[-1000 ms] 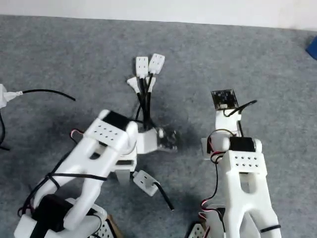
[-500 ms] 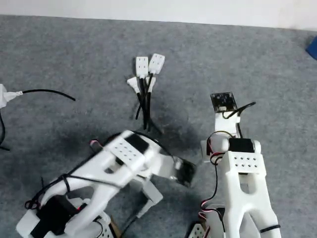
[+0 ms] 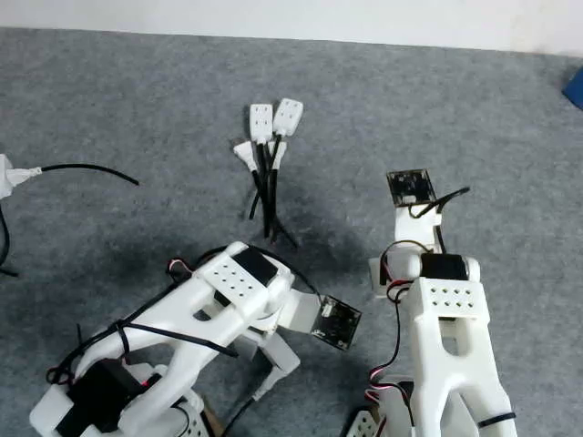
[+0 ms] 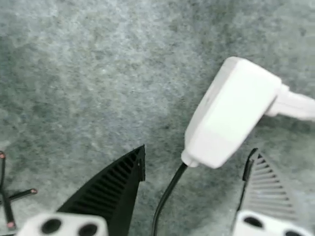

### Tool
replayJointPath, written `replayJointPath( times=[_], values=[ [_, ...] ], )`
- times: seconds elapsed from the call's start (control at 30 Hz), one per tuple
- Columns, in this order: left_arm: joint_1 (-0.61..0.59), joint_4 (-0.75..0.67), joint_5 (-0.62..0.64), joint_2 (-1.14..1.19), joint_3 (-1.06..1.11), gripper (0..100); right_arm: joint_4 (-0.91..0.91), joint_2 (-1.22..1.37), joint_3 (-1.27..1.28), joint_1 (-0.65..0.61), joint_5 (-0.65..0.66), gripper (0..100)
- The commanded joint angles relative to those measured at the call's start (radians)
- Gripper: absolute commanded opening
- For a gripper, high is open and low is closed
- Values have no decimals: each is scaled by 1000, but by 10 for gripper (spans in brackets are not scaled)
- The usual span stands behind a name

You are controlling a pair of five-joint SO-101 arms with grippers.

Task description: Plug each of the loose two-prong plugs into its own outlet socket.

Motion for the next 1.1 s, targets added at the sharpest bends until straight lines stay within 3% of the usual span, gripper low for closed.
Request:
replayJointPath(
  times=[0.0, 0.33, 0.53, 0.63, 0.8, 1.07],
  values=[
    [27, 15, -5, 1, -13, 322, 2, -27, -4, -5, 6, 307],
    [160, -147, 176, 2, 44, 310, 2, -27, 16, -7, 6, 307],
    [159, -157, 144, -4, 53, 99, 2, -27, 28, -7, 6, 307],
    [120, -124, 94, -5, 50, 46, 2, -27, 28, -7, 6, 307],
    [-39, -120, 94, -7, -22, 27, 2, -27, 30, -7, 6, 307],
    [-489, -126, 155, -1, -236, 6, 4, -27, 36, -51, 6, 307]
  ],
)
